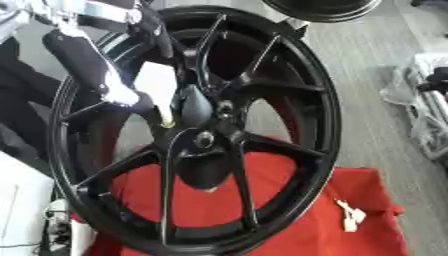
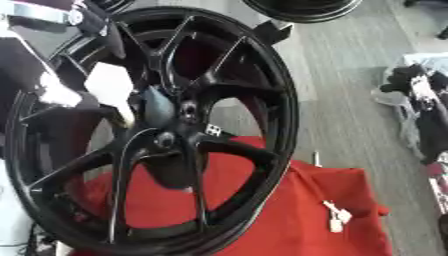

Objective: Pull the pin out of the wheel hub.

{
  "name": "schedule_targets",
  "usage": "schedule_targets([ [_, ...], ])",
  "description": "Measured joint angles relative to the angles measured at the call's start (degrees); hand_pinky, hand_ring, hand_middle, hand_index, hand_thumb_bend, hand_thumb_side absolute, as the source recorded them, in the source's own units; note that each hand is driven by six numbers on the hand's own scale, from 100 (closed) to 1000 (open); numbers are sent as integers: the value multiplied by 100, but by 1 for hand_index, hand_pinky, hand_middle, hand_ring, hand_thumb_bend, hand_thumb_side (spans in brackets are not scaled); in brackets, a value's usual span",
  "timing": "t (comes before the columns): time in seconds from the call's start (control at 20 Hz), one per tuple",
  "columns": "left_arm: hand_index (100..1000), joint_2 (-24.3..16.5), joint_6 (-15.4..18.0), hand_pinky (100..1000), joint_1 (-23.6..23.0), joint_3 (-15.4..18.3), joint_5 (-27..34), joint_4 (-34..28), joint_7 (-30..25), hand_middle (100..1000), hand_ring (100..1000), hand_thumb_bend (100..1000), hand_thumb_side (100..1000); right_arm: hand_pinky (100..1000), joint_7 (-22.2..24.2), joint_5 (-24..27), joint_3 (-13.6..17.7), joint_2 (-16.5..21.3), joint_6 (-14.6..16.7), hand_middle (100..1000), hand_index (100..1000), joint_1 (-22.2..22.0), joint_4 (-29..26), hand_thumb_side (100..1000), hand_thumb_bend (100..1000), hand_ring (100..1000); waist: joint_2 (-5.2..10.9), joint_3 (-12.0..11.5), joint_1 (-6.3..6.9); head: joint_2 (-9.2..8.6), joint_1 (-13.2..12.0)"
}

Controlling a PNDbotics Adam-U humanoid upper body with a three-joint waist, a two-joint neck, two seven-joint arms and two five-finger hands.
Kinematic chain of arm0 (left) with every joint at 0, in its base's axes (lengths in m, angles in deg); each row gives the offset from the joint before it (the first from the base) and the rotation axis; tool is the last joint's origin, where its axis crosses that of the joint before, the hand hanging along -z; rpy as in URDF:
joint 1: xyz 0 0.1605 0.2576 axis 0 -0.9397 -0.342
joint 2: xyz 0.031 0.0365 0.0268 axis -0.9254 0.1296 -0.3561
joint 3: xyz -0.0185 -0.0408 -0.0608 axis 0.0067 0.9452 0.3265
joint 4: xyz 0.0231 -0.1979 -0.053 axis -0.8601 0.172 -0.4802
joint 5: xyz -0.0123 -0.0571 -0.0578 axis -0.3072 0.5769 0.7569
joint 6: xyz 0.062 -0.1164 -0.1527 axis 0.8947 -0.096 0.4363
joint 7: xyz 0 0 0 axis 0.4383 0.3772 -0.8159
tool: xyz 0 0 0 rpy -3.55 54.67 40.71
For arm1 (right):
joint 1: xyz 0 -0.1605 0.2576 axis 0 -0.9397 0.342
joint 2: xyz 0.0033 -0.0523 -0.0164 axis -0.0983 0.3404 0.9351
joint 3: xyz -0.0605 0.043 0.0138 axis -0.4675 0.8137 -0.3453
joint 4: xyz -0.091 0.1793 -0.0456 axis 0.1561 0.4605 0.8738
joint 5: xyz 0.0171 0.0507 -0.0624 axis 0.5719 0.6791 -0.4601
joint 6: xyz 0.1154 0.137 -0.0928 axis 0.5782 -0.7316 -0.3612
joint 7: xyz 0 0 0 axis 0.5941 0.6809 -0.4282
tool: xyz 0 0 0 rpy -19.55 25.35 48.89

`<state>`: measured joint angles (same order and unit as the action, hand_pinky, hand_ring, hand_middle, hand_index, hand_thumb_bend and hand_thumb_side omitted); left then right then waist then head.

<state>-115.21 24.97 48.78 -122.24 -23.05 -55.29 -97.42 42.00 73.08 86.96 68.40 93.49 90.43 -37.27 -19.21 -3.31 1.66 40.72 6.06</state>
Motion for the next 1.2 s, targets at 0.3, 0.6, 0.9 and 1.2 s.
schedule_targets([
  [0.3,820,75,160,851,-2,-50,-154,143,-2,814,852,442,319,946,2,0,-15,0,-1,588,656,1,0,608,100,632,0,4,-5,3,-42],
  [0.6,795,170,184,831,-2,-52,-190,234,-1,794,834,353,288,946,3,-1,-15,0,-2,588,657,1,1,608,100,632,0,9,-5,5,-59],
  [0.9,624,196,25,798,-3,-52,-38,236,0,709,780,279,117,946,11,-42,-15,0,-13,588,657,0,1,609,100,632,0,11,-7,42,-70],
  [1.2,472,196,-30,763,-24,-52,-1,167,4,606,722,268,108,946,9,-44,-15,0,-15,588,657,0,1,608,100,633,0,11,-7,49,-72],
])
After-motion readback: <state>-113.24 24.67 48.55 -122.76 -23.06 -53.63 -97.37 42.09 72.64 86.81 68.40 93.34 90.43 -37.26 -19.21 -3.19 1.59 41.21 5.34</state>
